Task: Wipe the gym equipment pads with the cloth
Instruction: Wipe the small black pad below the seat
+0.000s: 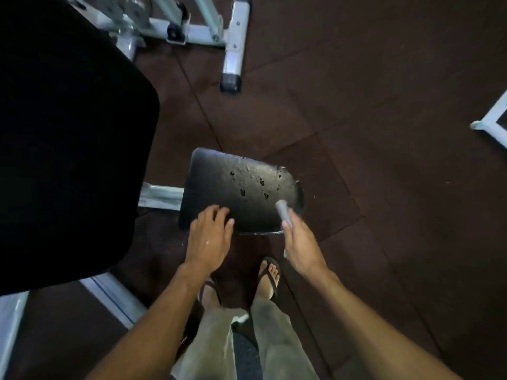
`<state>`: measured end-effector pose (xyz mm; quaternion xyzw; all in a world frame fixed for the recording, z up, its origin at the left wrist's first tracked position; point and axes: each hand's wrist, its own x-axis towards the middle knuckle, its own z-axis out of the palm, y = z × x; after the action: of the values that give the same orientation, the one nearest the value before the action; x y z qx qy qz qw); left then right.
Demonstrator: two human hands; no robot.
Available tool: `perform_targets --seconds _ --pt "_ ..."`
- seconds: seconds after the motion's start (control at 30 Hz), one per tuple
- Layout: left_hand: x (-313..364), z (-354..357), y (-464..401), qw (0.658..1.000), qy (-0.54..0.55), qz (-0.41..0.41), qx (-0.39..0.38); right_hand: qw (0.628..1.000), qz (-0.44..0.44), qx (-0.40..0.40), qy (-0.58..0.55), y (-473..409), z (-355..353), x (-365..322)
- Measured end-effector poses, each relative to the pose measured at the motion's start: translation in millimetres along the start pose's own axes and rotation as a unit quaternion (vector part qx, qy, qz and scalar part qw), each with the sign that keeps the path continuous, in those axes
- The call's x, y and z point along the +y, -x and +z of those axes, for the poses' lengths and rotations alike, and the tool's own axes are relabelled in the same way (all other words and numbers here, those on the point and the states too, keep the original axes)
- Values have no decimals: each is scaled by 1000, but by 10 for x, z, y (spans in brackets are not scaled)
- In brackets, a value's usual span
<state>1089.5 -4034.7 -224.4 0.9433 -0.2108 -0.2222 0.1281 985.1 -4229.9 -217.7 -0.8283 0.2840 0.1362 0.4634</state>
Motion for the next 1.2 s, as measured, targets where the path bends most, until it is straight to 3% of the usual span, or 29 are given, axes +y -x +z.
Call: perform_targets --seconds 0.23,0.4,0.5,0.57,0.67,0.77,0.87,0.97,1.07,1.2 --pt "-515 516 -895 998 -5 21 62 986 -5 124 107 -1223 350 345" --pt "-883 929 -1050 994 -51 43 83 936 -16 199 288 -1466 956 440" --pt "-947 1013 -1056 992 -64 45 97 915 -114 119 367 -974 1188 665" --pt "-961 1016 -1050 992 -63 47 101 903 -130 82 401 -657 1119 877" --pt "-957 1033 -1055 991 -67 47 106 913 -52 123 386 -953 826 889" --pt "-975 1069 -1052 990 -70 46 114 928 20 199 314 -1698 744 380" --pt "-997 1077 -1057 989 -73 50 121 931 -58 166 319 -1853 1203 -10" --pt "-1023 1054 -1067 989 -62 53 123 910 -154 80 376 -1178 1626 132" --pt "-1034 1051 -1064 990 -57 51 122 897 -151 70 409 -723 1338 612" --pt "-1002 1078 -1052 988 -60 50 132 907 -73 115 398 -1158 810 681"
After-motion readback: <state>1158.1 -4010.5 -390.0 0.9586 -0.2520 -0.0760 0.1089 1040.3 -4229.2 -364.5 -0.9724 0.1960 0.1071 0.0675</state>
